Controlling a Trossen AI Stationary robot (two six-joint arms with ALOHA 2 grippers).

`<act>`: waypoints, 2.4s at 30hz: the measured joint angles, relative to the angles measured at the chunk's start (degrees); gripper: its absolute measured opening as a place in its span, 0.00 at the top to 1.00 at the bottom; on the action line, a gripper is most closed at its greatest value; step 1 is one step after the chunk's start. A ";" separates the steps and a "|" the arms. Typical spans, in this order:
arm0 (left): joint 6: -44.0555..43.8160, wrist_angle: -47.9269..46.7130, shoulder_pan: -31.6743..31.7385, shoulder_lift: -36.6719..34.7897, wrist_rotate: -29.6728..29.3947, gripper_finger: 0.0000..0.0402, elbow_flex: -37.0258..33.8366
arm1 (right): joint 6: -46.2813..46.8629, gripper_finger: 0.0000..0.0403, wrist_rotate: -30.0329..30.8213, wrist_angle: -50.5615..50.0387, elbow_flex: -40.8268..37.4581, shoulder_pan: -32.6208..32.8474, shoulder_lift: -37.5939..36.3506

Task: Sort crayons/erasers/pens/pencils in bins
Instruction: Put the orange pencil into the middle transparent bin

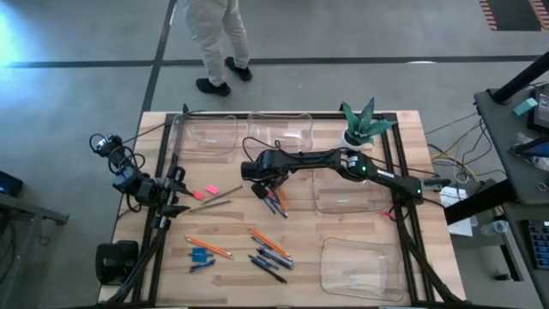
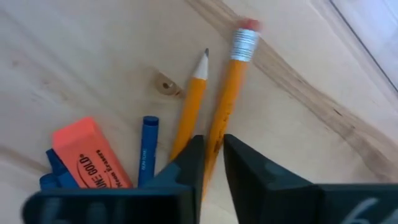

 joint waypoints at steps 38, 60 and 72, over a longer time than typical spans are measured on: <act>-0.02 -0.02 0.01 -0.02 0.02 0.62 -0.01 | -19.73 0.96 4.01 -1.58 -1.21 5.31 -25.77; -0.02 0.00 0.00 -0.02 0.02 0.62 0.00 | -19.28 0.96 3.98 -12.16 -33.76 10.91 -52.06; -0.01 -0.01 0.02 -0.01 0.01 0.62 0.00 | -15.66 0.96 0.74 -0.09 -58.81 11.02 -64.60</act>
